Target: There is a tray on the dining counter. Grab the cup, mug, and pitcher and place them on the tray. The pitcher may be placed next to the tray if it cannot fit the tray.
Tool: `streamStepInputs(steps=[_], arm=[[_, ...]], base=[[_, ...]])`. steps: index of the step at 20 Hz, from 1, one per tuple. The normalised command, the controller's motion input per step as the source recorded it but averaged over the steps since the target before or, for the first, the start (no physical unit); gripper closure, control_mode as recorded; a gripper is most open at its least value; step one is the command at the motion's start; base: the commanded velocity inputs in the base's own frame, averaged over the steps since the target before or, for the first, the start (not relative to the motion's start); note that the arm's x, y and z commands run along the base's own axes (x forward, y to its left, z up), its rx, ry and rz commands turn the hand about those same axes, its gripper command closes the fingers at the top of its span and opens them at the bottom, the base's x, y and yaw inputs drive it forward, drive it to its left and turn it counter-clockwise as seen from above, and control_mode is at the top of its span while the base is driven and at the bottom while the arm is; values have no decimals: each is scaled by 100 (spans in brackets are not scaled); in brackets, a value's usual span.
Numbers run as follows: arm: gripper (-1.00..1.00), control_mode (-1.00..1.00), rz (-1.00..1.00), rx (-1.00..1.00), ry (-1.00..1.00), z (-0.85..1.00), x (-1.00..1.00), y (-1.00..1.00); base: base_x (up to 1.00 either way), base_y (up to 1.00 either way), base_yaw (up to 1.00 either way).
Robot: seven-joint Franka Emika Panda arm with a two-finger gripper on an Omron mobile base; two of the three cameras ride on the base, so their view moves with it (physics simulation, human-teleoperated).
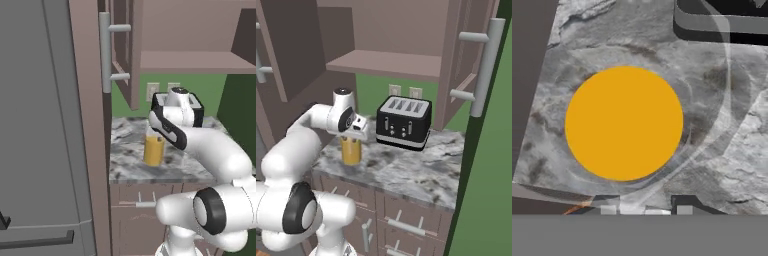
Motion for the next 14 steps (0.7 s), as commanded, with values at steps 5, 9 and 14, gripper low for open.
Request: streamStepInputs(steps=[5, 9, 14], arm=[[100, -100, -4, 2, -14, 78, -89, -19], [100, -100, -3, 3, -8, 99, -88, -33], [100, -100, -7, 0, -3, 77, -71, -22]], base=[[0, 0, 0], [0, 0, 0], [0, 0, 0]])
